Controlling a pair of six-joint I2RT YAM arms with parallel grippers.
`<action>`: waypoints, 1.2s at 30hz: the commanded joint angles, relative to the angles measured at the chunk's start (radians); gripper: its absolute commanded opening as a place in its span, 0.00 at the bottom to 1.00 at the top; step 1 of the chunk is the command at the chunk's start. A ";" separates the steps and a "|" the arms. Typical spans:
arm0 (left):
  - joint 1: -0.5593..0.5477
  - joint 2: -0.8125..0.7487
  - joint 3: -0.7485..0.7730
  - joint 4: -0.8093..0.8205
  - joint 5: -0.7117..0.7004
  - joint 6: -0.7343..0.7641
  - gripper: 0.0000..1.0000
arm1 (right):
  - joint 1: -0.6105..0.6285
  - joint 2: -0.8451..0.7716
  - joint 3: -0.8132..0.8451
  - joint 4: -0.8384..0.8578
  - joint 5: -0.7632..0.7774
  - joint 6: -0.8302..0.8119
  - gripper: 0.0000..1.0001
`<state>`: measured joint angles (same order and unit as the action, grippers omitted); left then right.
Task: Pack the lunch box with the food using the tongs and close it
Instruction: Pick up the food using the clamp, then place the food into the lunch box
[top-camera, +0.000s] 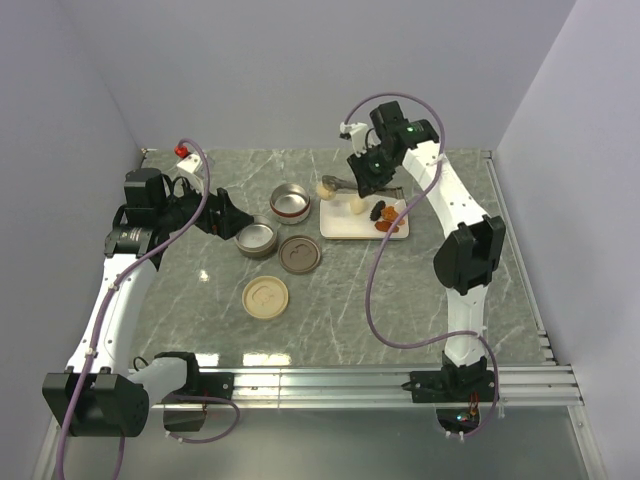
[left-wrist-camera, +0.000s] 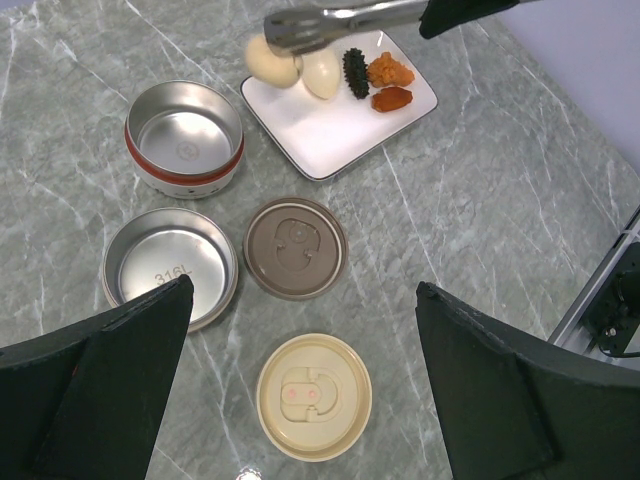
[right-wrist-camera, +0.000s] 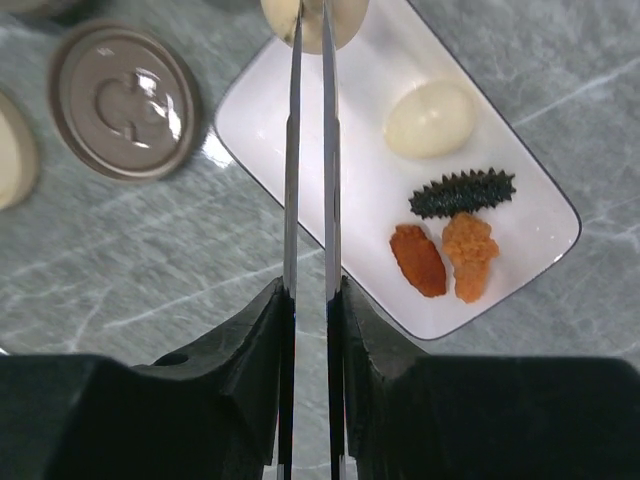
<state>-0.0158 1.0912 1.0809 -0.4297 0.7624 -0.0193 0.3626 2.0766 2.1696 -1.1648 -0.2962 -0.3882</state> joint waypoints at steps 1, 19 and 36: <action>-0.001 -0.004 0.016 0.023 -0.002 -0.001 0.99 | 0.015 -0.040 0.107 0.005 -0.098 0.052 0.32; 0.000 -0.008 0.011 0.009 -0.017 0.007 0.99 | 0.075 0.062 0.119 0.142 -0.244 0.172 0.31; 0.000 0.012 0.013 0.023 -0.011 -0.005 0.99 | 0.099 0.134 0.044 0.214 -0.207 0.193 0.31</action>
<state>-0.0158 1.1034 1.0809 -0.4301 0.7540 -0.0193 0.4515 2.2055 2.2292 -1.0023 -0.5114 -0.2020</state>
